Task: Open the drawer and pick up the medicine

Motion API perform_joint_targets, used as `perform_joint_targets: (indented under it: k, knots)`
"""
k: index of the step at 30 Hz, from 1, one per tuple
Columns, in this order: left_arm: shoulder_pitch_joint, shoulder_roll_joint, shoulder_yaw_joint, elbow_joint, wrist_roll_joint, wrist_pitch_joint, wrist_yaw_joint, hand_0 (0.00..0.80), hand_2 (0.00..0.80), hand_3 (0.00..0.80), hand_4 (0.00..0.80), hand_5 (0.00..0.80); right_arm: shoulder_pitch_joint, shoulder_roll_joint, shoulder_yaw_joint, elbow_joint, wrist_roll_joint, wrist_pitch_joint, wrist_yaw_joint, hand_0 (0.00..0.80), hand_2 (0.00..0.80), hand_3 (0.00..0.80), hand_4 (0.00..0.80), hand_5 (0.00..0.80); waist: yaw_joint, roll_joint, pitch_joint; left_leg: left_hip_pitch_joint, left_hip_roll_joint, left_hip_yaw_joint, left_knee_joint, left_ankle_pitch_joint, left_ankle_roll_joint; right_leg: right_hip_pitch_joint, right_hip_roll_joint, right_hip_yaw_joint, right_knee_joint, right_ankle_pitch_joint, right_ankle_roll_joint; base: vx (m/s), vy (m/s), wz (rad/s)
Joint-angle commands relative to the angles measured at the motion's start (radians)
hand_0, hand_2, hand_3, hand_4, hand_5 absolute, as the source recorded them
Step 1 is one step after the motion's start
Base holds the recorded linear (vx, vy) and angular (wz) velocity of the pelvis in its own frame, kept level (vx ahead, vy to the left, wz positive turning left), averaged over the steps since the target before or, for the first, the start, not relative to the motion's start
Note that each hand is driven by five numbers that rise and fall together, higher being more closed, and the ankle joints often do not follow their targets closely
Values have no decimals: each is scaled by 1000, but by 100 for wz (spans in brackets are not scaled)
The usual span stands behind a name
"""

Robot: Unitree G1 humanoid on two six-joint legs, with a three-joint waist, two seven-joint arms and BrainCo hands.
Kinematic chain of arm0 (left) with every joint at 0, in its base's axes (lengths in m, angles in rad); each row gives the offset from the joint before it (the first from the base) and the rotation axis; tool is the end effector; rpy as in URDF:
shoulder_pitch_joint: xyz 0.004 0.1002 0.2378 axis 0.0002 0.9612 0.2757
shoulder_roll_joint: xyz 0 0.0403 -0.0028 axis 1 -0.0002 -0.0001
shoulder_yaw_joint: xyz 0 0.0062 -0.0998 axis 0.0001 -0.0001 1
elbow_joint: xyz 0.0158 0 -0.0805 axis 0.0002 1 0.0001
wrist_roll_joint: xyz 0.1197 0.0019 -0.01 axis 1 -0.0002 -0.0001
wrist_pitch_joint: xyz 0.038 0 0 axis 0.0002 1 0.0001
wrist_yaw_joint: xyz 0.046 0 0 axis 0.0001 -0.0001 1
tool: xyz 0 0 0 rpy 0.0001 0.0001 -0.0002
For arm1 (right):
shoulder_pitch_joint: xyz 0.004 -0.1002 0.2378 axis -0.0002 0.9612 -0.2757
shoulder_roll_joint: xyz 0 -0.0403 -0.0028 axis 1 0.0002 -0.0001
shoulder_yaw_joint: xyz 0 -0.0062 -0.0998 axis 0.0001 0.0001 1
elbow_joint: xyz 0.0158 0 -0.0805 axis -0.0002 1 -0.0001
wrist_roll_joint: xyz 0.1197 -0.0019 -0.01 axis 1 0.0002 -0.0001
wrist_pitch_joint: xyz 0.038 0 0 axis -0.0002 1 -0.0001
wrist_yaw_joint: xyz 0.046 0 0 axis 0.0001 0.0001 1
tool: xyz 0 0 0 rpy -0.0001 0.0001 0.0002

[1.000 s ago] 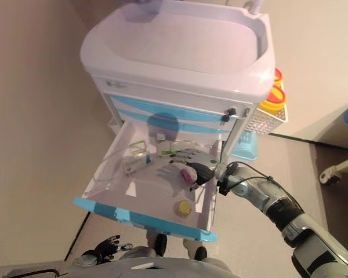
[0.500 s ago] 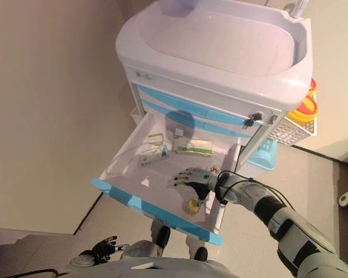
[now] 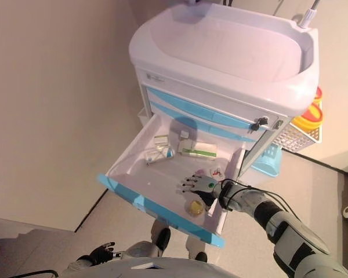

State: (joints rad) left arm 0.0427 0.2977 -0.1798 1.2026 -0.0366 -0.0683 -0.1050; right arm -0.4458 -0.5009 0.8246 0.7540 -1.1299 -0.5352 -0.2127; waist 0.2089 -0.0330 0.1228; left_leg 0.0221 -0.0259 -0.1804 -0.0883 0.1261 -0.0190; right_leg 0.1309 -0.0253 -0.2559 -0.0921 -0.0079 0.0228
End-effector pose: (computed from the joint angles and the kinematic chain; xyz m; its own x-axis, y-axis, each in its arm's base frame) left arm 0.0692 0.2444 -0.1263 0.3599 0.0998 -0.9277 0.1842 0.9671 0.1755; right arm 0.2393 -0.1624 -0.0294 0.5089 0.7055 -0.4933 -0.2995 -0.3921 -0.8698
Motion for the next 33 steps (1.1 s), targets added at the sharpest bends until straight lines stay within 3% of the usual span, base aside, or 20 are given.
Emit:
perform_joint_targets:
  k: [1,22,33]
  knots:
    - [-33,11,-8,67,39,-24,-5,0,0,0,0,0,-27,17,30,-20,3,-5,-30,0,0,0,0,0,3,-26,6,17,-27,24,3,-114,4,-32,-31,18,41,-2,42,0,0,0]
    - [-30,3,-17,51,37,-22,3,0,0,0,0,0,27,44,30,3,-5,41,-6,0,0,0,0,0,-3,-12,16,14,-27,21,1,-110,4,-36,-33,20,36,3,43,0,0,0]
    - [-28,-3,-27,34,21,-16,5,0,0,0,0,0,44,55,-5,1,14,151,-30,0,0,0,0,0,-13,2,24,6,-30,24,1,-107,7,-45,-36,24,34,8,45,0,0,0]
